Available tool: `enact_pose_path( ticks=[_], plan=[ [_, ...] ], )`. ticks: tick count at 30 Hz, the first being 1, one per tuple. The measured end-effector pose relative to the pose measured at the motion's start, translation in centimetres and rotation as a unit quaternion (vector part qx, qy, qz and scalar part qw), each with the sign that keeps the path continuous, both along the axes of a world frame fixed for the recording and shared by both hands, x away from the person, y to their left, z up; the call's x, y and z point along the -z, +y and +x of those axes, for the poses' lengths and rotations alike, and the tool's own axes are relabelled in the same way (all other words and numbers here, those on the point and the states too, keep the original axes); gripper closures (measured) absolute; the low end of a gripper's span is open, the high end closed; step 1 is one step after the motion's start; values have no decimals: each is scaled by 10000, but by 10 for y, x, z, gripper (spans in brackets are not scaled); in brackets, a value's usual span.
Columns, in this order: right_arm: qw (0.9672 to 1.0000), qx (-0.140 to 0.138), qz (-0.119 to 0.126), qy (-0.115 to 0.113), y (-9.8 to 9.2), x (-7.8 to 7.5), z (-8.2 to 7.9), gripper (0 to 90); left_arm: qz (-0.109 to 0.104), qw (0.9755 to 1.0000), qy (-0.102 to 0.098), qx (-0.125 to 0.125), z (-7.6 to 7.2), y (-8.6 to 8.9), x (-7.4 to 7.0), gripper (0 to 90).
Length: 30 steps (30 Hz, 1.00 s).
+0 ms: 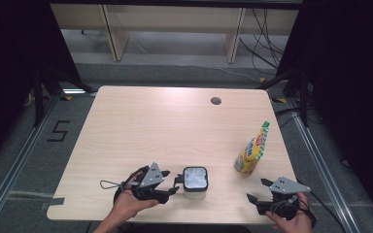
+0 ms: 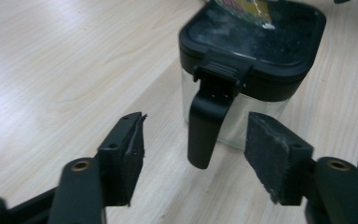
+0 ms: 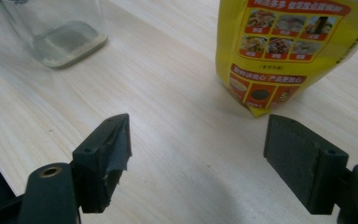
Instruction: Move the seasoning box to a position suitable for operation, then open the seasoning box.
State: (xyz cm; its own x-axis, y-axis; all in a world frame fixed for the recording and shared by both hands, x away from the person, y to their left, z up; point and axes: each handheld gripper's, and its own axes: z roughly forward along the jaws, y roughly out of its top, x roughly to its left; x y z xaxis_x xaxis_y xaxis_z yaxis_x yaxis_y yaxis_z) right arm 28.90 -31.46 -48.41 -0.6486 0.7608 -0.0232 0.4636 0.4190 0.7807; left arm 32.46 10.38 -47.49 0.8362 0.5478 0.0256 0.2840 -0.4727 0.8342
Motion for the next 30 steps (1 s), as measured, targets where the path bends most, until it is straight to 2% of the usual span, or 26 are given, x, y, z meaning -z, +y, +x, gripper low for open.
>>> enact_pose_path(
  ticks=[1, 5, 6, 7, 10, 11, 13, 14, 15, 16, 17, 18, 19, 20, 22, 23, 27, 28, 30],
  plan=[
    [10000, 6, -26, -52, -1, 0, 0, 240, -77, 10000, 26, -27, 0, 4, -3, 339],
    [10000, 68, 35, -11, -1, -1, -2, 242, -280, 9994, 138, -176, -1, 11, -6, 341],
    [9999, 9, -23, -119, -2, -1, 0, 243, -312, 9993, 116, -172, 0, 11, -6, 340],
    [9999, 4, -23, -110, -2, -1, -1, 243, -371, 9989, 206, -215, -1, 12, -5, 340],
    [10000, 20, 56, -37, 1, 0, -2, 243, -375, 9989, 190, -216, -4, 12, -6, 345],
    [10000, 12, -22, -69, 0, -1, -2, 243, -388, 9989, 229, -156, -4, 12, -7, 351],
    [9998, -69, -78, -142, 0, -1, 0, 244, -393, 9990, 157, -121, -6, 11, -11, 374],
    [9999, -75, -70, -74, 1, -1, 0, 245, -394, 9991, 144, -72, -6, 11, -12, 418],
    [9999, -75, -70, -74, 1, -1, 0, 245, -467, 9987, 176, -51, -8, 11, -13, 418],
    [10000, 23, 15, 43, 3, -1, -2, 245, -398, 9991, 117, -23, -8, 12, -15, 454],
    [9999, -94, -84, -78, 1, 0, 1, 244, -397, 9992, 96, -37, -9, 12, -17, 489],
    [9999, -85, -65, -74, 2, 0, 0, 244, -426, 9991, 76, 10, -9, 12, -18, 538],
    [9999, -80, -58, -71, 2, 0, 0, 244, -485, 9988, 41, -56, -10, 11, -20, 583],
    [9999, -89, -74, -116, 1, 0, 0, 244, -498, 9987, -46, -44, -11, 11, -22, 626],
    [10000, -28, -13, -26, 2, 0, -1, 245, -483, 9986, -188, -73, -13, 11, -26, 709],
    [10000, -30, -28, -27, 2, 0, 0, 244, -494, 9984, -263, -33, -13, 11, -28, 780],
    [9999, -78, -91, -62, 2, 0, 1, 245, -545, 9979, -337, -55, -15, 7, -32, 839],
    [10000, -18, -72, 10, 4, -1, -1, 244, -530, 9981, -319, -38, -16, 6, -32, 851],
    [9998, -110, -137, -122, 3, -1, 1, 245, -507, 9982, -322, 1, -15, 3, -31, 863]
  ],
)
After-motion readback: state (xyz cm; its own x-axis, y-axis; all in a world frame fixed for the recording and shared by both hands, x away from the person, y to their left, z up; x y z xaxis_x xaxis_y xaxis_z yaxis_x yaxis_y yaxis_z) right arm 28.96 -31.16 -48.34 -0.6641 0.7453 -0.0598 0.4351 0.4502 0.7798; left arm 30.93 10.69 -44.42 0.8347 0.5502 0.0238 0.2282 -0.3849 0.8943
